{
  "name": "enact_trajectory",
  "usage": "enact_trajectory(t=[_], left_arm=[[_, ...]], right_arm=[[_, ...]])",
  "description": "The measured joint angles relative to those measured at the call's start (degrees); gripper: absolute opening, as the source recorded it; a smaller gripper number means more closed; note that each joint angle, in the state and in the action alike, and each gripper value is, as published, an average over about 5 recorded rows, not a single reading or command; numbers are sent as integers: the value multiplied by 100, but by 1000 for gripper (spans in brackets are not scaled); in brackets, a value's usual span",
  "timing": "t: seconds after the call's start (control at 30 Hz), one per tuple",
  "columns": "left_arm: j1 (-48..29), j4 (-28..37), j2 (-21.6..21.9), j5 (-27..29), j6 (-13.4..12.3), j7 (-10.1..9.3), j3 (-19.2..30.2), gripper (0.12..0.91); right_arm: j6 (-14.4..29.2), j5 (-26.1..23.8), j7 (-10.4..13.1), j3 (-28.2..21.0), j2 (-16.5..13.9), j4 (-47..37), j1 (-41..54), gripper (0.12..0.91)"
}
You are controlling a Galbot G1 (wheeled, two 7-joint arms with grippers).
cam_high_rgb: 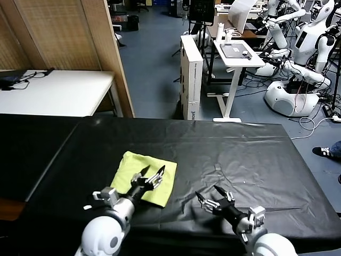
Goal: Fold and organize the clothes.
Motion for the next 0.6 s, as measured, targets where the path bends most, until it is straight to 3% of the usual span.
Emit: enact_trajectory(t=[0.13,0.23,0.6], left_arm=[[-15,-54,239,171,-166,45,-175,905],[32,-96,443,190,-236,49,-328,907],[271,-196,689,356,-305,20,-656,907]], right_arm=[[-188,574,401,-323,224,-116,401,907],[-244,789,574,-576,443,-269,703,907],[-251,763,661,-1280,1176,-917,1326,907]])
